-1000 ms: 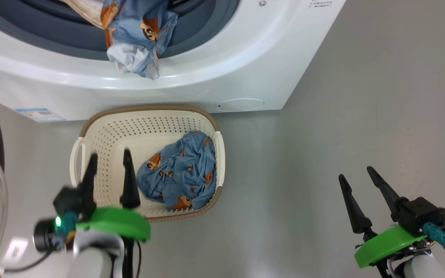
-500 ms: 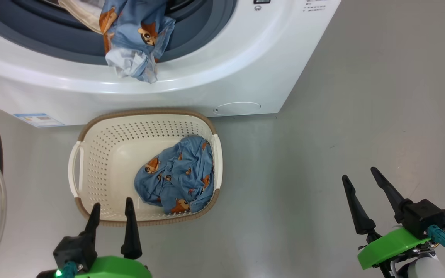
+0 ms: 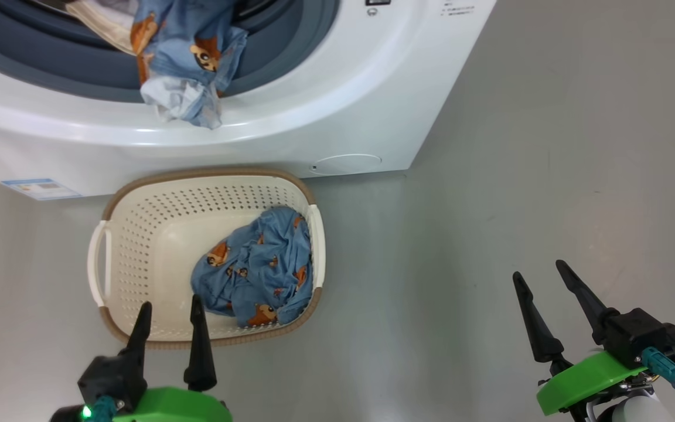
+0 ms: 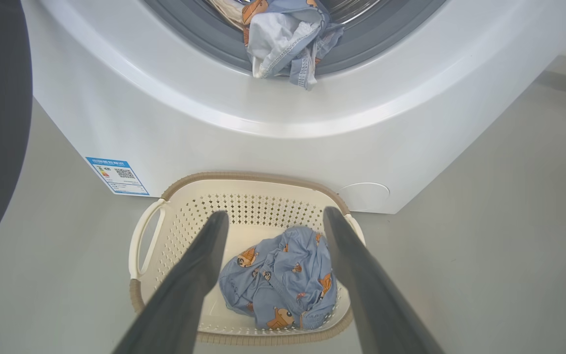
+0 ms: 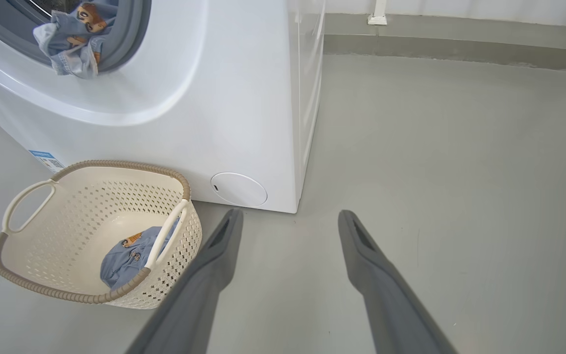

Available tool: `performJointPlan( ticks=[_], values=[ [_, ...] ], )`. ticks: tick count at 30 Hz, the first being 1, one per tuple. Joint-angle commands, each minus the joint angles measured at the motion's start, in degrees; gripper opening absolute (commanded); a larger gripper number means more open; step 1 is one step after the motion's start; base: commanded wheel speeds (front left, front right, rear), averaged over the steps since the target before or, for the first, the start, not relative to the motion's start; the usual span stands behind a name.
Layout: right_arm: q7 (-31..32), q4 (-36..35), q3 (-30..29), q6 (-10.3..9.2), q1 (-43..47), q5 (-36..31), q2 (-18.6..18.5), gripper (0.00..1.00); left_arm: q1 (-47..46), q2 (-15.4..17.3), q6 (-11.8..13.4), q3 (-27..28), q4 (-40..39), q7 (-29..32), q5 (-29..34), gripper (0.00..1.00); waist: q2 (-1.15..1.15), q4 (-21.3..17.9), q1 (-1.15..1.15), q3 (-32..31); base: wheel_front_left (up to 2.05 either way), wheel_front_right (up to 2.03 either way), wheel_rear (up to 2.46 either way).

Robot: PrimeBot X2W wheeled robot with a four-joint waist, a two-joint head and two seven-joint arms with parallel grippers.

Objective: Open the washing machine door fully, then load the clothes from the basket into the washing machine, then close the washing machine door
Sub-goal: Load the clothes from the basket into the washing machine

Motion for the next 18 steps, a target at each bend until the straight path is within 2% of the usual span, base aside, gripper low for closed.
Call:
performJointPlan(
  ticks=[1,10,18],
  values=[
    [-0.4,-1.0,1.3,0.09,0.3,-0.2,-0.1,1.00,-1.8,0.4,0.4,1.5,-1.4,-0.1,0.3,1.00,0.00,-0.6,0.00,0.4,0.00,0.00,0.00],
    [-0.4,-0.5,2.0,0.09,-1.1,0.2,0.8,1.00,-7.1,-0.1,0.2,1.7,0.9,-0.3,-0.4,1.00,0.00,-3.5,0.00,1.5,0.00,0.00,0.00],
    [-0.4,0.1,2.5,0.09,-2.2,0.9,2.0,1.00,-15.6,1.3,-0.7,2.9,5.1,0.2,-0.3,1.00,0.00,-6.2,0.00,3.0,0.00,0.00,0.00]
  ],
)
